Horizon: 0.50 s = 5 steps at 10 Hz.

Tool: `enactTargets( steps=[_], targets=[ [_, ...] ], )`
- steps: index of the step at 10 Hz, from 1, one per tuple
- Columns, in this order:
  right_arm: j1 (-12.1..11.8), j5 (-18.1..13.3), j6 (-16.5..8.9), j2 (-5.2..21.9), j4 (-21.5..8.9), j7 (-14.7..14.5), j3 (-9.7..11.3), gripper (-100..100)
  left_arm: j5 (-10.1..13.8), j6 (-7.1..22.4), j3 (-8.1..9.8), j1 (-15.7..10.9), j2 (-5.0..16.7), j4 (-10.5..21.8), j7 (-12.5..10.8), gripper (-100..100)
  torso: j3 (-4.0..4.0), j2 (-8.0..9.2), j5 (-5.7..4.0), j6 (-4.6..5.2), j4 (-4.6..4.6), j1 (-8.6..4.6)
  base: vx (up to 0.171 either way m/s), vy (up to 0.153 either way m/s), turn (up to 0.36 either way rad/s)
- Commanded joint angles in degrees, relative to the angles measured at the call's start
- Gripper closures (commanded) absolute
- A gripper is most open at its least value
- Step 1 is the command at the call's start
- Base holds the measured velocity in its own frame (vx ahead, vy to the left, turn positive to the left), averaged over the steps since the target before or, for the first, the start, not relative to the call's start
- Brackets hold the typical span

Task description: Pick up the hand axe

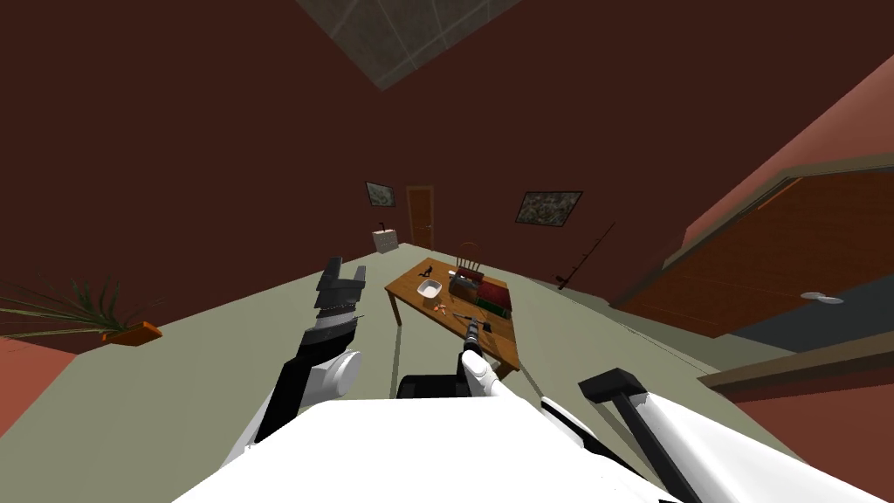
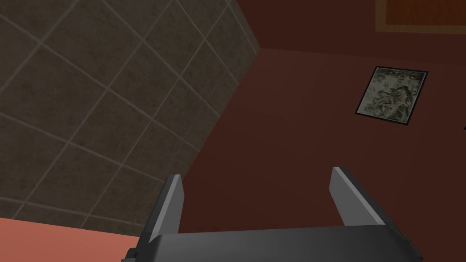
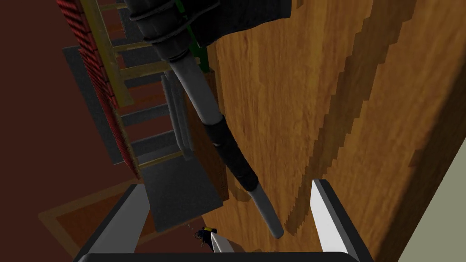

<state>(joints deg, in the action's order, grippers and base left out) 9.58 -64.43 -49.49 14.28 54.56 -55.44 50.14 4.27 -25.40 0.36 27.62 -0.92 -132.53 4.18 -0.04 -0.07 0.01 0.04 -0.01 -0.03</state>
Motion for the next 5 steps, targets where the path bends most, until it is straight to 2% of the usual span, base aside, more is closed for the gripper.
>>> enactTargets(
  steps=[1,5],
  targets=[
    [0.91,-1.66,-1.63,-0.04,-2.65,-1.25,1.21,-100,0.0,0.0,0.0,0.0,0.0,0.0,0.0,0,0.0,0.0,0.0,0.0,0.0,0.0,0.029,-0.011,0.06],
    [1.69,-4.32,-4.26,0.16,-8.3,-3.79,3.71,-100,0.0,0.0,0.0,0.0,0.0,0.0,0.0,0,-0.02,-0.04,-0.01,0.01,-0.01,-0.07,0.033,-0.022,0.054]
  ],
)
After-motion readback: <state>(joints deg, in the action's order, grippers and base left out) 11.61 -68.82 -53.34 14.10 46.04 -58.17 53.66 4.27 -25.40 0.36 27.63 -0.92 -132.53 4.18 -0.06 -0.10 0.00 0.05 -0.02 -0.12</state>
